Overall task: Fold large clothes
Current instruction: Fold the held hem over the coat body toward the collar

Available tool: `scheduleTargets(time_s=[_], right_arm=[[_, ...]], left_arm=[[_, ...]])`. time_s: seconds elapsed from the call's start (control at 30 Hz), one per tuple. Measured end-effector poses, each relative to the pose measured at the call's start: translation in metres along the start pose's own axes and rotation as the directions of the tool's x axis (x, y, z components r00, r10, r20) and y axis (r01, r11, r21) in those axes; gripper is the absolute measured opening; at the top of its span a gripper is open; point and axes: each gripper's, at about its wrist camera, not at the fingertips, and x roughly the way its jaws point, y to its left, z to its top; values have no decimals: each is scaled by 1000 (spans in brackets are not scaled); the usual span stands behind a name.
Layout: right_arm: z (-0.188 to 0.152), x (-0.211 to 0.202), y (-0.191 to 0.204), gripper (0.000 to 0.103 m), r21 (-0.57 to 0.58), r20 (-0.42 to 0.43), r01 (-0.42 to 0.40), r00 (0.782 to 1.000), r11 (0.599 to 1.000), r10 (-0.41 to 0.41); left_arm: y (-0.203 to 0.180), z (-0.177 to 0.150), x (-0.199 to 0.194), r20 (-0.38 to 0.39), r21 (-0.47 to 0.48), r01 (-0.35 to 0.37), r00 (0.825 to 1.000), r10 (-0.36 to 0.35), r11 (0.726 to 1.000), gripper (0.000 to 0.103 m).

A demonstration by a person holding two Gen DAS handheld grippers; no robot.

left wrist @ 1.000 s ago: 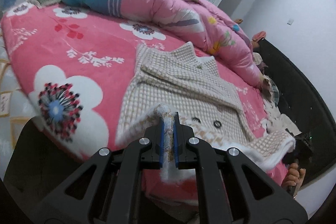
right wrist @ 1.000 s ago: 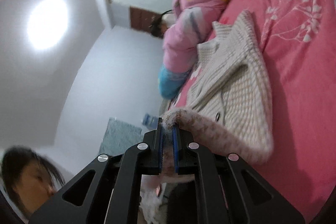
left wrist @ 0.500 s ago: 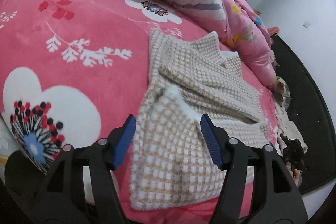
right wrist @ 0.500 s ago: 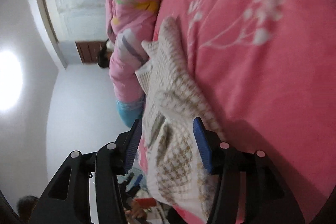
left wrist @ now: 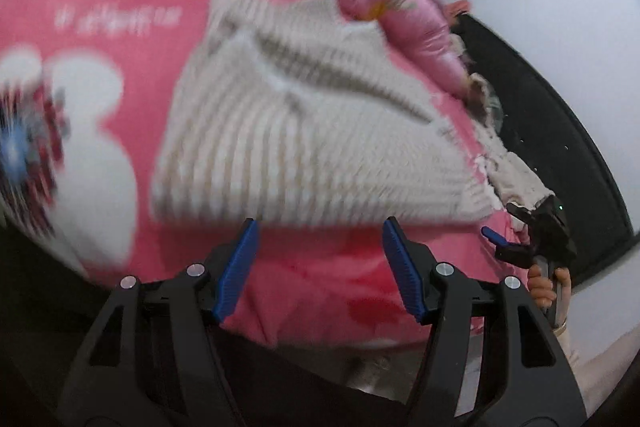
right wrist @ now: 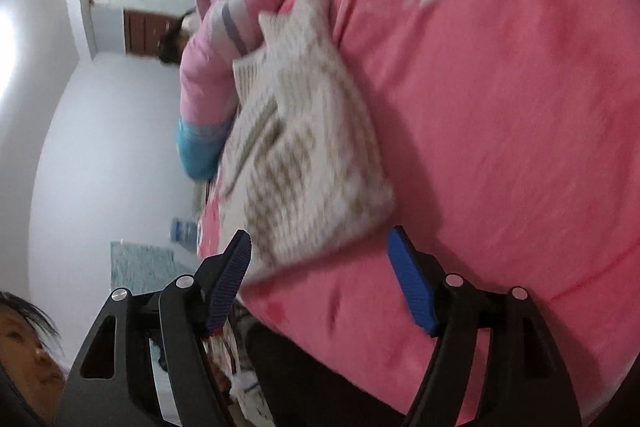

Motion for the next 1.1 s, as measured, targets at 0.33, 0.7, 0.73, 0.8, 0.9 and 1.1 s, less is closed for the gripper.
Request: scheduleTargets(time_s=[0.33,0.7,0.73,0.8,0.9,1.1], right_arm=[[29,41,-11,32,10,113,-87,990,996,85],[3,-45,32,9,-170,237,-224,936,960,260],[-3,-49,30,9,-168,228,-224,939,960,259],[-17,-51,19,9,-142,195,-233,946,962,258],[-28,-35,-15,16,-47,99,-182,978,982,186],[-25,-57,-27,40,-34,84,-28,996,999,31]], left_arm=[[65,23,28,135,-331,32,991,14,943,33],[-9,25,-55,218,-17,-43,975,46,999,9],[-8,22,-60,207,-13,-38,978,40,999,9],[-1,14,-63,175,-27,-23,984,28,999,9],[35,-1,-46,97,-111,-35,994,46,993,20],[82,-6,-55,109,-252,-69,989,99,965,32]])
